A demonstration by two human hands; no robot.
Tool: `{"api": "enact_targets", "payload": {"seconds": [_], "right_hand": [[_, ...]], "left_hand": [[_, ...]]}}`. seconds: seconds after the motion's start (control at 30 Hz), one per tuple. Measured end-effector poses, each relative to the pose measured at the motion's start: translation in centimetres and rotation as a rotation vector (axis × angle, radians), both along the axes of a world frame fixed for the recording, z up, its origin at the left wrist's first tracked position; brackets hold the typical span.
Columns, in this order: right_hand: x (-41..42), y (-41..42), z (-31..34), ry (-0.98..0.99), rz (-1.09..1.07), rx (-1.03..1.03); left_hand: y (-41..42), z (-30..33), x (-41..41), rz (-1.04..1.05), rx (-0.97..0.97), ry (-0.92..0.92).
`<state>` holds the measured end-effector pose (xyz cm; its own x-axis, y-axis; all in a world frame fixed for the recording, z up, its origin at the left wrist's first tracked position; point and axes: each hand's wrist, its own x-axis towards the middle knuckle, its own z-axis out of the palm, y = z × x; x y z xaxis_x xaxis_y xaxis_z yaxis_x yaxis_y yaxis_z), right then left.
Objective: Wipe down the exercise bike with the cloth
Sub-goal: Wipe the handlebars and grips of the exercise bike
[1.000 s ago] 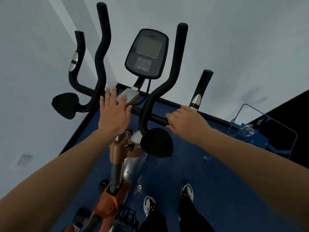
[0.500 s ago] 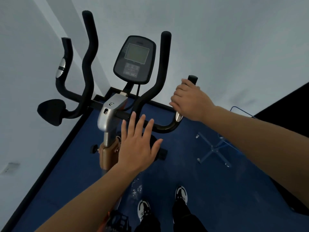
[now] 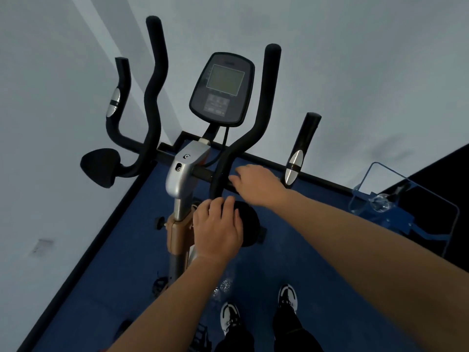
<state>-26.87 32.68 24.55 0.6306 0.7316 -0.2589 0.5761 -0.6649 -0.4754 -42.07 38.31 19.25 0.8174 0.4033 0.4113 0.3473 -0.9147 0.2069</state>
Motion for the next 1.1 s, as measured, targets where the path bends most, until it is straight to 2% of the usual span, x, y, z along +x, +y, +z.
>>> {"api": "enact_targets", "payload": {"seconds": [0.1, 0.2, 0.4, 0.53, 0.63, 0.77, 0.87, 0.97, 1.1], "right_hand": [[0.7, 1.4, 0.4, 0.214, -0.085, 0.026], [0.7, 1.2, 0.8, 0.227, -0.024, 0.017], [0.1, -2.5, 0.8, -0.203, 0.366, -0.23], [3.0, -7.4, 1.6, -0.635, 0.678, -0.21], [5.5, -9.9, 2.8, -0.753, 0.818, -0.234], [10.4, -11.3, 5.1, -0.867, 0.707, -0.147], [12.0, -11.1, 5.5, -0.924, 0.737, -0.095], [11.7, -10.2, 5.1, -1.039, 0.559, -0.063], [11.0, -8.9, 4.2, -1.059, 0.344, 0.006]], "left_hand": [[0.0, -0.1, 0.1, 0.014, 0.015, -0.001], [0.1, -0.4, 0.2, 0.006, -0.006, 0.014], [0.4, -0.7, 0.2, -0.034, -0.023, 0.007], [0.3, -0.9, 0.4, -0.033, -0.013, -0.016], [0.3, -0.8, 0.4, -0.021, -0.031, -0.024], [0.3, -1.0, 0.4, -0.013, -0.029, -0.038], [0.4, -1.0, 0.5, -0.016, -0.026, -0.045], [0.4, -1.1, 0.5, -0.018, -0.028, -0.053], [0.4, -1.1, 0.5, -0.02, -0.027, -0.059]]}}
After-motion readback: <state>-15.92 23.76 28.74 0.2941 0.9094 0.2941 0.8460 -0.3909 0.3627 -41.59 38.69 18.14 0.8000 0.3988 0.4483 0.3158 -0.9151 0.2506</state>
